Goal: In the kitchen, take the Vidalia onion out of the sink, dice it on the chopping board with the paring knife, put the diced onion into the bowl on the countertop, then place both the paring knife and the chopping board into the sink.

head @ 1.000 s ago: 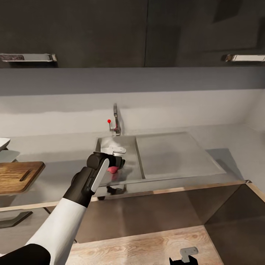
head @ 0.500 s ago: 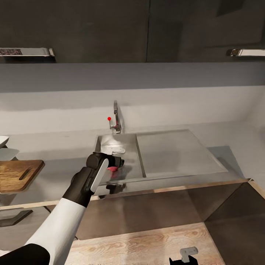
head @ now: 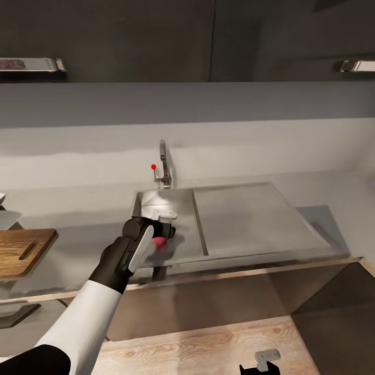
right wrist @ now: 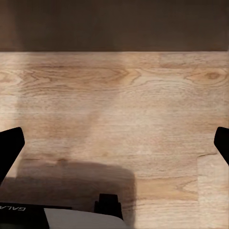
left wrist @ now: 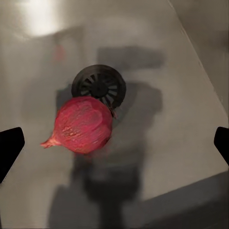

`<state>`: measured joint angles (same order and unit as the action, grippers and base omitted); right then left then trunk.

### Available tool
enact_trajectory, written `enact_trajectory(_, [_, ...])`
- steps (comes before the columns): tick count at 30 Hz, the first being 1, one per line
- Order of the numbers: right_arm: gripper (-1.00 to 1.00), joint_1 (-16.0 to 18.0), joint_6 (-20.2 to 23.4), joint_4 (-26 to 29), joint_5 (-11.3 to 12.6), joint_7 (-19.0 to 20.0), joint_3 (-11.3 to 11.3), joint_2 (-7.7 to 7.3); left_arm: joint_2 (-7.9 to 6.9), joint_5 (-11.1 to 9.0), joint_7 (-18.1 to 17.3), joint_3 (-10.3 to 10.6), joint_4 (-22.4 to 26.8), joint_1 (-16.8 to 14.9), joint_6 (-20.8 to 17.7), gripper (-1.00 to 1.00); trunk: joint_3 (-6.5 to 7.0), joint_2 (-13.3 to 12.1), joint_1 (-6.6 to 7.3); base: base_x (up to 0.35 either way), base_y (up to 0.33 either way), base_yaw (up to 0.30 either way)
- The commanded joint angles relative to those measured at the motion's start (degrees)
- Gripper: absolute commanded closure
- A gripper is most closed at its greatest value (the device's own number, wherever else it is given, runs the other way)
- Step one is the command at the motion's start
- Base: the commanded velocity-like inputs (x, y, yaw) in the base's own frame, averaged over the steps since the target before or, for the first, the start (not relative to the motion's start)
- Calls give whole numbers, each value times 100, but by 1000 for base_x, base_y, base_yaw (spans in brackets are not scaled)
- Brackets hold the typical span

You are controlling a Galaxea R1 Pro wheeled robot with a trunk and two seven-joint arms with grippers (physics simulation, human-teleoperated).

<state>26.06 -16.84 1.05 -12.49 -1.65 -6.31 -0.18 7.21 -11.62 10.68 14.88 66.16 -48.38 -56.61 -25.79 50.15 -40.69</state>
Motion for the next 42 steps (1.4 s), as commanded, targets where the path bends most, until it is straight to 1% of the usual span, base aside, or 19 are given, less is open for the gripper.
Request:
enact_trajectory(1, [-100,5,-21,-8,-60,-18,-46,0,-1,-60,57,6,-3,-5,-18,-100,-15,4,-3,245,0,0])
enact_trajectory(11, [-100,5,-21,-8,-60,-19,-46,0,-6,-57,57,6,-26,-5,-17,-100,-106,4,-3,44,0,0])
enact_trajectory(20, [-100,5,-21,-8,-60,-17,-46,2,-9,-52,57,6,-51,-5,-17,-100,-187,4,-3,168,0,0])
enact_trajectory(27, [-100,5,-21,-8,-60,-17,-46,1,-40,-51,58,6,-52,-4,-17,-100,-251,4,-3,13,0,0])
enact_trajectory(42, [-100,5,-21,-8,-60,-19,-46,1,-44,-51,59,6,-101,-4,-17,-100,-386,4,-3,0,0,0])
